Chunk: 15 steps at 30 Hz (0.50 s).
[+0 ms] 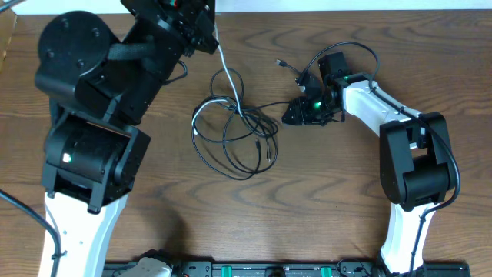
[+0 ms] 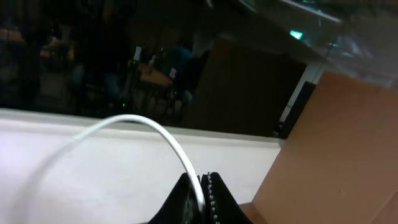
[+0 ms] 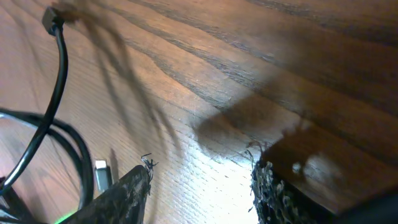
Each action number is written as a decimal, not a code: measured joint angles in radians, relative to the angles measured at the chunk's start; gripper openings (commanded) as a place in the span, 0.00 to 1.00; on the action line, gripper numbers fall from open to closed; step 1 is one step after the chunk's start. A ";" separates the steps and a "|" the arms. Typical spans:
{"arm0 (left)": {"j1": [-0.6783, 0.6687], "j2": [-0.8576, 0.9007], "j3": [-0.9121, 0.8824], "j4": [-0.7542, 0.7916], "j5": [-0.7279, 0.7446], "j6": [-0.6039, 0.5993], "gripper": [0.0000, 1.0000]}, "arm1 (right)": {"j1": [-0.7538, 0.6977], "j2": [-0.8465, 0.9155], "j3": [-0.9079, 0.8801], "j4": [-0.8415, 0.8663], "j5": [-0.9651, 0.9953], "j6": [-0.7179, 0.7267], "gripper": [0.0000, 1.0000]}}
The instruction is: Untangle cables
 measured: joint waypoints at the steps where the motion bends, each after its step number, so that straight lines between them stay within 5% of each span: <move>1: 0.000 0.002 0.006 0.001 0.000 0.000 0.07 | 0.000 0.000 0.000 0.000 0.000 0.000 0.53; 9: 0.000 0.008 0.027 -0.023 0.000 0.021 0.08 | 0.000 0.000 0.000 0.000 0.000 0.000 0.53; 15: 0.000 0.028 0.040 -0.216 0.000 0.037 0.07 | 0.003 0.000 0.000 0.000 0.004 0.000 0.52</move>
